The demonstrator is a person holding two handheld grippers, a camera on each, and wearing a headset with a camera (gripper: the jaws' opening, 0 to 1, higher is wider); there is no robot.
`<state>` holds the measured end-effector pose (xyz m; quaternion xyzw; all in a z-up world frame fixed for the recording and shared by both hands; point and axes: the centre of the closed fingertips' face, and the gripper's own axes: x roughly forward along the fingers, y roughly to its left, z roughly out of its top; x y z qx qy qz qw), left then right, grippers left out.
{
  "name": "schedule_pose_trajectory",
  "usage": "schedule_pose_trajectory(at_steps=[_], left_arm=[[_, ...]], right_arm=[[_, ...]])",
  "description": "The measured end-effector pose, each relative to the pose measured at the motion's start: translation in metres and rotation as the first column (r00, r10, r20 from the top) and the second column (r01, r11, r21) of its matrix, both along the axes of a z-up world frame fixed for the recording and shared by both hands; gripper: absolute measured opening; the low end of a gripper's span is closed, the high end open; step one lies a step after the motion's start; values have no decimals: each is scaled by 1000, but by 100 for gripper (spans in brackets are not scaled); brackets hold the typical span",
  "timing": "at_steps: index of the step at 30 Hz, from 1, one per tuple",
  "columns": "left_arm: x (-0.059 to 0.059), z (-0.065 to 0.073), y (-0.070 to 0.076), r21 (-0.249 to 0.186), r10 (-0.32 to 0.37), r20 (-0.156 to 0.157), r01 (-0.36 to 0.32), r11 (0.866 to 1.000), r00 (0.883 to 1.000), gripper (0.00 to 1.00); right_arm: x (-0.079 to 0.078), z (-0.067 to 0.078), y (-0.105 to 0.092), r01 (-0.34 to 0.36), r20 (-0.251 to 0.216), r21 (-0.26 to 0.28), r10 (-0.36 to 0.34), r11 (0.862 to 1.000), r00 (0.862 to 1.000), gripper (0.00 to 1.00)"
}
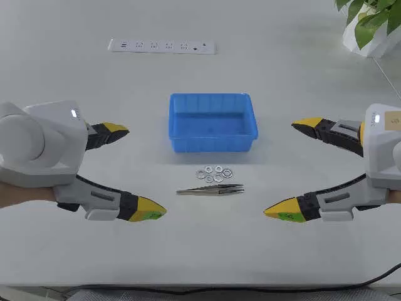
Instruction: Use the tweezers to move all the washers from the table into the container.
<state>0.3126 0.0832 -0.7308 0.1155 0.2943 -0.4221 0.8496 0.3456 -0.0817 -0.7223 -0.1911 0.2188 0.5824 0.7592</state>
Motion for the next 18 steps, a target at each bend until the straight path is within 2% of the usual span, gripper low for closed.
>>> schedule_pose_trajectory(at_steps=[10,18], left_arm=[[0,1,-2,13,-12,4,12,1000,1000,100],[-1,0,2,23,-9,0,9,1000,1000,100]], right_arm=[[-1,1,-1,-6,-2,-6,6,1000,1000,98],[-3,1,-2,-6,-4,-9,6,1000,1000,98]])
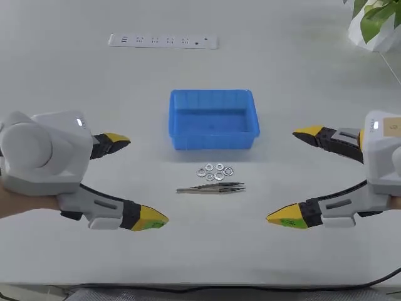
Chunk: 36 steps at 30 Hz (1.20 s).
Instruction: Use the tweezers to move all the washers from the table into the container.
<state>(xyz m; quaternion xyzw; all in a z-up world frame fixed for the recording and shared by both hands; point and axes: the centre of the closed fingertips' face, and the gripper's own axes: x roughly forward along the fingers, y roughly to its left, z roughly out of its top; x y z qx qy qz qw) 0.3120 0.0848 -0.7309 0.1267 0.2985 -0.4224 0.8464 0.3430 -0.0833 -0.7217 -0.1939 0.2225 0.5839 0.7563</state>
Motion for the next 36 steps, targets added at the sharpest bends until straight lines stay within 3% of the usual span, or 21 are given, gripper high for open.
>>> schedule_pose_trajectory(at_steps=[21,36], left_arm=[[1,1,7,23,-1,6,1,1000,1000,100],[0,-6,9,35,-10,-11,11,999,1000,100]], right_arm=[[-1,-4,-9,19,-1,-21,-19,1000,1000,97],[5,-2,-7,21,20,-24,-21,999,1000,100]])
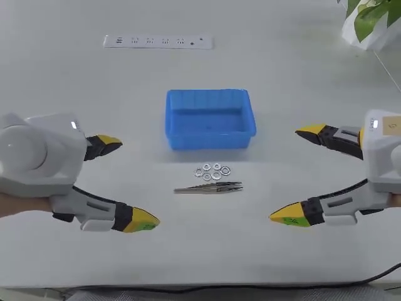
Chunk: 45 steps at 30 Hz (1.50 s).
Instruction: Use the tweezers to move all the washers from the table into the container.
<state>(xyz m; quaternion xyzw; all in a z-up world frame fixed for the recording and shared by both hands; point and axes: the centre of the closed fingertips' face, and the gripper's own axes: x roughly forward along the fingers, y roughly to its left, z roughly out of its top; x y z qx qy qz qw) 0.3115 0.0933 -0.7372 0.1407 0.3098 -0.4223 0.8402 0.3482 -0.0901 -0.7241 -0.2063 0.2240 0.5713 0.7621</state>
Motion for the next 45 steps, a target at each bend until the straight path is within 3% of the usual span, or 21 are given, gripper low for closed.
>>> schedule_pose_trajectory(at_steps=[7,12,18,26,34,37,45], left_arm=[[3,1,0,0,-2,10,2,1000,1000,100],[3,-6,-3,20,-20,8,20,1000,1000,100],[10,-8,-10,-9,-17,39,18,1000,999,100],[9,-24,-19,28,-67,19,67,997,998,99],[15,-33,-26,41,-96,15,95,995,995,90],[18,-36,-31,40,-107,14,107,993,994,85],[16,-52,-43,47,-150,-28,151,987,988,79]], right_arm=[[3,1,3,-7,12,-7,7,1000,1000,100],[4,0,7,-17,18,-7,18,1000,1000,100],[2,-3,7,-36,12,-21,36,999,999,94],[-1,-13,13,-58,-26,-29,57,998,998,89],[-4,-28,25,-97,-69,-55,93,994,993,79],[-6,-33,35,-119,-88,-54,114,991,990,75],[-12,-53,64,-199,-131,-92,186,976,974,65]])
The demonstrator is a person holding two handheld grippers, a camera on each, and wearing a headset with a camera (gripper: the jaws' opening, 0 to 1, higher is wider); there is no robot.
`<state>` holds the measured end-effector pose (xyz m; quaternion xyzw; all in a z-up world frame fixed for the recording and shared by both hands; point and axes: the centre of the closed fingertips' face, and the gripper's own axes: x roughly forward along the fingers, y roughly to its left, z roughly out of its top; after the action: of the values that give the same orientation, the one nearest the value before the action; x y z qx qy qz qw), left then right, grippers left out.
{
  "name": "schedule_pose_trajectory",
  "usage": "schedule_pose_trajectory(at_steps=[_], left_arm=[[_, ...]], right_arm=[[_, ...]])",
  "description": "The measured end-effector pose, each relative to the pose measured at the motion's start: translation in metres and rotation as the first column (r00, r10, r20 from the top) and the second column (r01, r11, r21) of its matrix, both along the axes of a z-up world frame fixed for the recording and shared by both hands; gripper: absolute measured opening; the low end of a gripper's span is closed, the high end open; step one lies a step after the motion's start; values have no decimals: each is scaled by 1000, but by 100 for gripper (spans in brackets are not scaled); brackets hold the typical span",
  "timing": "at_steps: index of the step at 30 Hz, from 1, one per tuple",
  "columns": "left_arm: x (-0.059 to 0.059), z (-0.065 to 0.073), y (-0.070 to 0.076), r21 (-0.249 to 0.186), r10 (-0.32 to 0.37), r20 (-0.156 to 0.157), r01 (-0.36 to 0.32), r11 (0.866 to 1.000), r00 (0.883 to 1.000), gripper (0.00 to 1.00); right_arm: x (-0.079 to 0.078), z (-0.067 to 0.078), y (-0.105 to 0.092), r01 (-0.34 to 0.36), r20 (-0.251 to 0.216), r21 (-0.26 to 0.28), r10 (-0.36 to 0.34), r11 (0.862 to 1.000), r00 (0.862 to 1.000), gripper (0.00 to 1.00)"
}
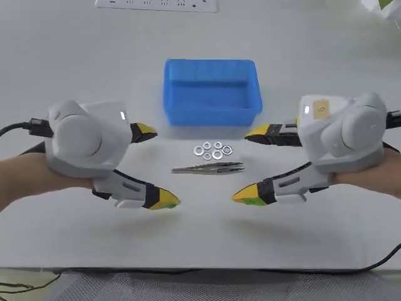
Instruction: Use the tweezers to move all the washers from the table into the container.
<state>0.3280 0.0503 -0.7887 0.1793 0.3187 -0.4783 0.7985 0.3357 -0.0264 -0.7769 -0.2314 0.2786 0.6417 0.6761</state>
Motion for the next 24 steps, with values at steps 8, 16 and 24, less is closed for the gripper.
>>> schedule_pose_trajectory(at_steps=[8,16,24], left_arm=[[-3,-10,-9,16,-46,-28,47,999,999,58],[4,-14,-12,56,-90,4,89,994,996,36],[5,-16,-19,74,-155,-17,156,985,988,23]], right_arm=[[-4,-13,6,-39,-30,-51,38,998,999,44],[2,-21,13,-49,-34,-84,46,995,998,29],[3,-26,14,-114,-41,-147,109,982,993,21]])
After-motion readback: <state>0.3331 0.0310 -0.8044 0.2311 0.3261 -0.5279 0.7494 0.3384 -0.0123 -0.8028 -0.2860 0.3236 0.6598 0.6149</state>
